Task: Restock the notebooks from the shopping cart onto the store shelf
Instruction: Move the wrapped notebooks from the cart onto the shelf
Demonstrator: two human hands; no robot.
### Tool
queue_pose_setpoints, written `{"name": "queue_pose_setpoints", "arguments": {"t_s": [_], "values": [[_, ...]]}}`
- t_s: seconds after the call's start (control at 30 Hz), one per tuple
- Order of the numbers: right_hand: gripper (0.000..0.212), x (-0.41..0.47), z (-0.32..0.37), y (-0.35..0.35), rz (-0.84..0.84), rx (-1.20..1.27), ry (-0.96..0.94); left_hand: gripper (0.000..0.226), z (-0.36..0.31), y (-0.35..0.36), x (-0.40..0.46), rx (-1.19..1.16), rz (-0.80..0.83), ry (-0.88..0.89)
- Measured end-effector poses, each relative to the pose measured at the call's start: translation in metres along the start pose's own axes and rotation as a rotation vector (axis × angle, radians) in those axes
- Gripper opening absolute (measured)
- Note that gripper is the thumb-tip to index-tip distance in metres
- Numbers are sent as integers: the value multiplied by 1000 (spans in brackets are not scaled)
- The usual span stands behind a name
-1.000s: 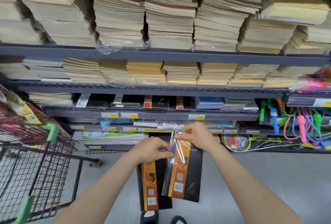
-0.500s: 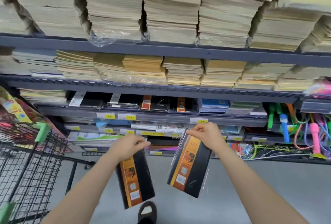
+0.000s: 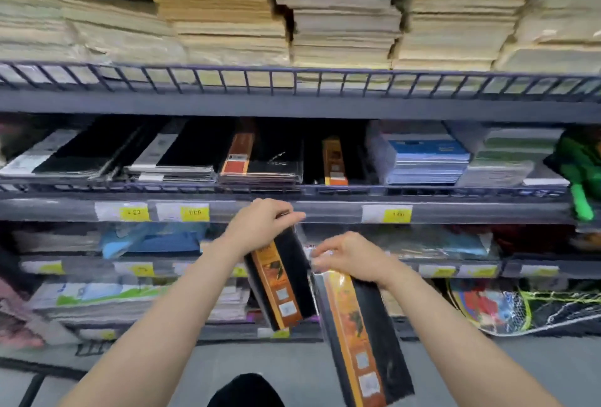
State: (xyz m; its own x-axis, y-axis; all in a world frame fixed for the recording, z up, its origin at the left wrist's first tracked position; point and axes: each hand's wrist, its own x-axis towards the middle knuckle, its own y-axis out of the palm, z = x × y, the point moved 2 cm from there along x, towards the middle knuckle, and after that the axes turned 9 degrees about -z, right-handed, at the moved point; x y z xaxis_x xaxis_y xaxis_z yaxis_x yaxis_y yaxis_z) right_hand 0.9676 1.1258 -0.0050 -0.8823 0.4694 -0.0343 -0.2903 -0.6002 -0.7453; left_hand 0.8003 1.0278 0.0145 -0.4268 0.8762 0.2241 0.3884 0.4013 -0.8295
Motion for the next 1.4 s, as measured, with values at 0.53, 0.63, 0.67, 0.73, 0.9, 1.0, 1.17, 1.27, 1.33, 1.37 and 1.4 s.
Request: {"name": "queue_pose_setpoints", "arguments": {"t_s": [0.53, 0.63, 0.67, 0.73, 0.9, 1.0, 1.17, 1.27, 1.33, 1.37, 1.4], "values": [[29, -24, -102, -15, -177, 347, 156, 18, 8, 74, -12, -440, 54, -99], [19, -27, -101, -20, -193, 379, 153, 15, -9, 97, -16, -504, 205, -81], [18, -28, -100, -21, -202, 377, 144, 18, -16, 99, -17, -525, 203, -73], [15, -30, -99, -24, -230, 357, 108, 23, -25, 99, -16, -568, 170, -81], [53, -39, -112, -58, -457, 162, 41, 25, -37, 77, -14, -508, 134, -31], [59, -45, -118, -78, -564, 95, 17, 21, -38, 59, -11, -529, 73, -26], [44, -44, -109, -83, -571, 89, -17, 32, -55, 42, 5, -441, -183, -46], [23, -42, -95, -79, -535, 55, -29, 35, -71, 37, 13, -422, -300, -73], [44, -41, -88, -77, -511, 31, -30, 35, -73, 35, 20, -432, -328, -95], [51, -41, -84, -77, -496, 29, -19, 35, -73, 35, 23, -443, -343, -109], [57, -40, -81, -78, -485, 35, -14, 35, -73, 34, 26, -466, -357, -133]]}}
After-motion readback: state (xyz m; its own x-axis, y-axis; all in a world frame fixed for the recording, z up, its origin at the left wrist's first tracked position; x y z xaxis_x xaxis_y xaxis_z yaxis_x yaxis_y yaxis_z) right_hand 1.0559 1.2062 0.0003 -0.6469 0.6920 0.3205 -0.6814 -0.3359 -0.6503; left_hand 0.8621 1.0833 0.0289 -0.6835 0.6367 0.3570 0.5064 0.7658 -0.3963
